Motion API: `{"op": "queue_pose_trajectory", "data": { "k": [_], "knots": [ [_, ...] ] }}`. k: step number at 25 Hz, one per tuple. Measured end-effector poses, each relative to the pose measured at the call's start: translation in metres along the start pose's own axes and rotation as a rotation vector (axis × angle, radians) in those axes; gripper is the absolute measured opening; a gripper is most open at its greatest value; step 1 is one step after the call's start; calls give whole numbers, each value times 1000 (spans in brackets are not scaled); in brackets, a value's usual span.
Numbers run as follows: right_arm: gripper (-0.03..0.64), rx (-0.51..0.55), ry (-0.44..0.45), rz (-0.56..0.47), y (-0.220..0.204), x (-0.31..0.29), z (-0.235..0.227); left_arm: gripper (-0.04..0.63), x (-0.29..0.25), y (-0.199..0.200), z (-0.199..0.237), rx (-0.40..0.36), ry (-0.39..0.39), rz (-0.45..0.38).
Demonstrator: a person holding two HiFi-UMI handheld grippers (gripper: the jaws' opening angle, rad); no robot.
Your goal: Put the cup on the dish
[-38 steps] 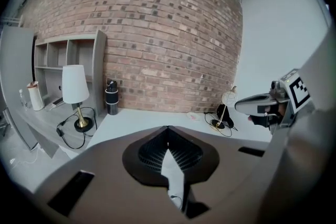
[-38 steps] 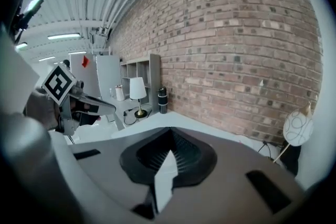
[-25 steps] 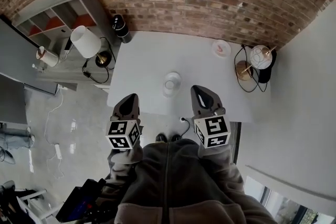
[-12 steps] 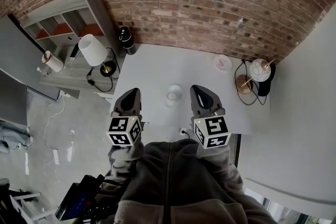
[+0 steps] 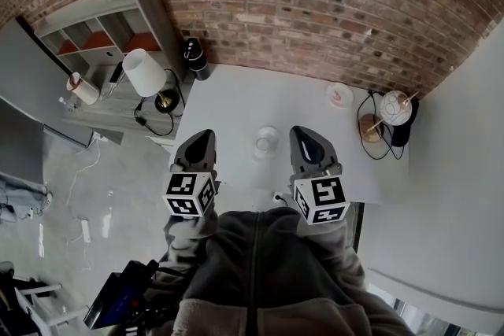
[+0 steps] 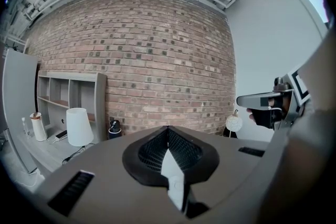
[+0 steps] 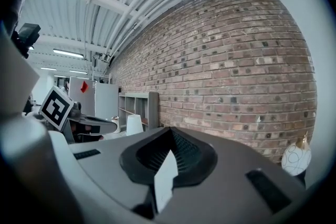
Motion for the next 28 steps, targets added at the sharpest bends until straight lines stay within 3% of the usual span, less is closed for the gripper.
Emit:
{"op": "queue_pose_trajectory", "data": {
  "k": [28],
  "knots": [
    [3, 11, -8, -12, 0, 12, 2, 6, 10, -8, -15, -2, 0, 39]
  ]
}}
Point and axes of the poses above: the fingertips, and each gripper's own axes: x backward along the fingers, z to its left, y out of its top, the point moved 8 cm from there along x, backward along the fingers, and after that the axes turned 15 degrees about -z, right-handed, at the moved point
